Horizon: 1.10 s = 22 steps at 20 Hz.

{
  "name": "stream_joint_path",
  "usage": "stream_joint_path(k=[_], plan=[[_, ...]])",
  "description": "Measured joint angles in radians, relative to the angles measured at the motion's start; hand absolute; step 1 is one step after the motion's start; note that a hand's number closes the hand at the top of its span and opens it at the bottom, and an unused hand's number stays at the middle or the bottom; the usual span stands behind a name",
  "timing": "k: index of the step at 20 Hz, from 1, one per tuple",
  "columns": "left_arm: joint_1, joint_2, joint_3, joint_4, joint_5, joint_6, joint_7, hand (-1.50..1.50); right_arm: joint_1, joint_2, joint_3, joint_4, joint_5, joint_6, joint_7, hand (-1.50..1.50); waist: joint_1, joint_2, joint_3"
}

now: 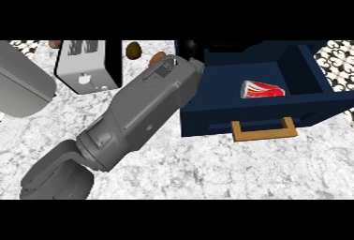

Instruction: Pick up the can, place it into the drawer and close the drawer

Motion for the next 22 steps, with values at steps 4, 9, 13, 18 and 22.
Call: stream_joint_path(k=[4,9,13,18,22], plan=[[-0.028,0.000,0.002,0.004,0.010,-0.002,-0.019,-1.50,-0.055,-0.005,0.056,-0.023,0.157,0.004,-0.039,-1.50,0.021,0.000,0.000],[-0.037,0.000,-0.002,-0.008,0.024,0.004,-0.026,-1.50,-0.134,-0.001,0.180,-0.034,0.392,-0.018,-0.052,-1.50,0.047,-0.004,-0.001],[-0.034,0.000,0.004,-0.013,0.028,0.003,-0.017,-1.50,-0.194,0.005,0.294,0.009,0.593,-0.048,-0.082,-1.50,0.064,-0.007,-0.001],[-0.033,0.002,0.015,-0.013,0.019,0.006,0.009,-1.50,-0.294,0.001,0.429,0.119,0.828,-0.126,-0.115,-1.50,0.080,-0.011,-0.001],[-0.021,0.004,0.015,-0.024,0.000,0.010,0.020,-1.50,-0.381,-0.001,0.526,0.260,0.999,-0.210,-0.154,-1.50,0.091,-0.013,-0.001]])
